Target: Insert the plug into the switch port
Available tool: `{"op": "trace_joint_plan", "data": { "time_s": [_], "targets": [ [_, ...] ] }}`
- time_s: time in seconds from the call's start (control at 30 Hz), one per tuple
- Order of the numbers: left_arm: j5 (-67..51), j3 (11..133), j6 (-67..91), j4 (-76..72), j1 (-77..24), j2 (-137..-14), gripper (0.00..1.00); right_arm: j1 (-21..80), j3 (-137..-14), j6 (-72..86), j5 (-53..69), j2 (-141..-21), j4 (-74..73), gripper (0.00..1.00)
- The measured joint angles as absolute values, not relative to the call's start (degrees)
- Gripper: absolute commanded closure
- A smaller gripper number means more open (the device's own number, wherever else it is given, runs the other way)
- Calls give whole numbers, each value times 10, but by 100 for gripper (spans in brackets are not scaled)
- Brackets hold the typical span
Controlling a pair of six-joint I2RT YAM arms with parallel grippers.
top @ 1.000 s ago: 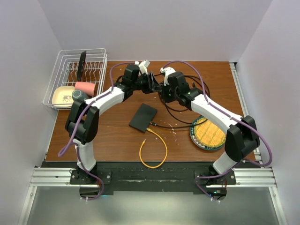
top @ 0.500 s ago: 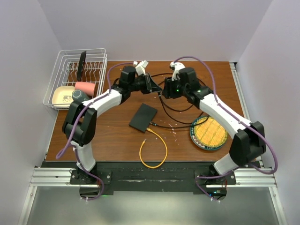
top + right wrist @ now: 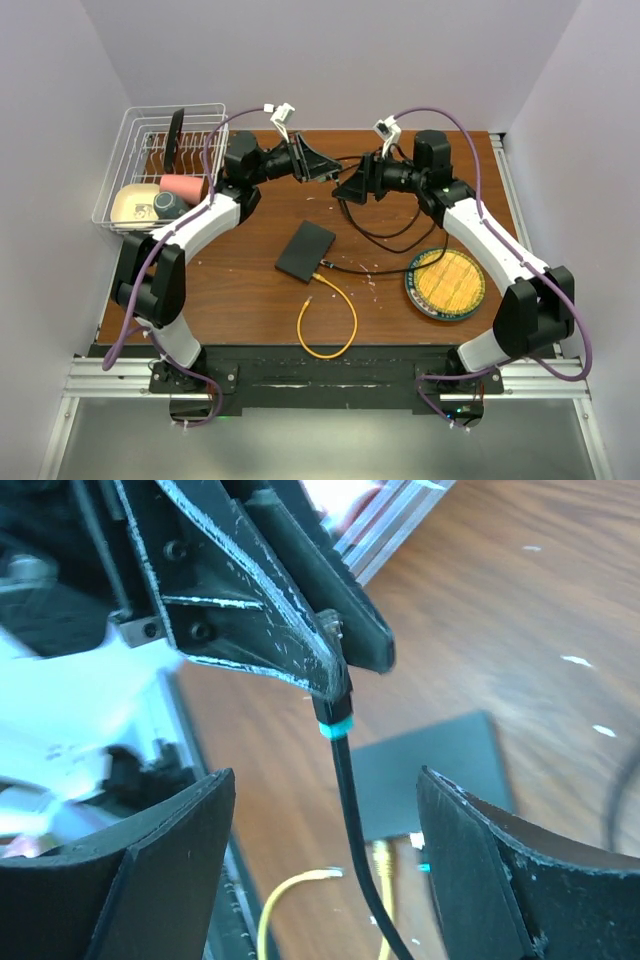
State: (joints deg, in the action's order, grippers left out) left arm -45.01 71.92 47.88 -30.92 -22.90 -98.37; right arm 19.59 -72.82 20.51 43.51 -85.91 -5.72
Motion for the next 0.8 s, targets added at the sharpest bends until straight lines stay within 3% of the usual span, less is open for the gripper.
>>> {"op": "trace_joint_plan", "data": {
  "time_s": [0.2, 0.53, 0.8],
  "targets": [
    [-492, 714, 528, -403, -229, -984, 100, 195, -720, 267, 493, -860, 11, 34],
    [-517, 714, 545, -433, -229, -983, 100, 184, -710, 332, 505, -860, 75, 54],
    [-524, 714, 552, -448, -229, -983, 100, 180, -708, 351, 507, -861, 97, 53]
  ]
}}
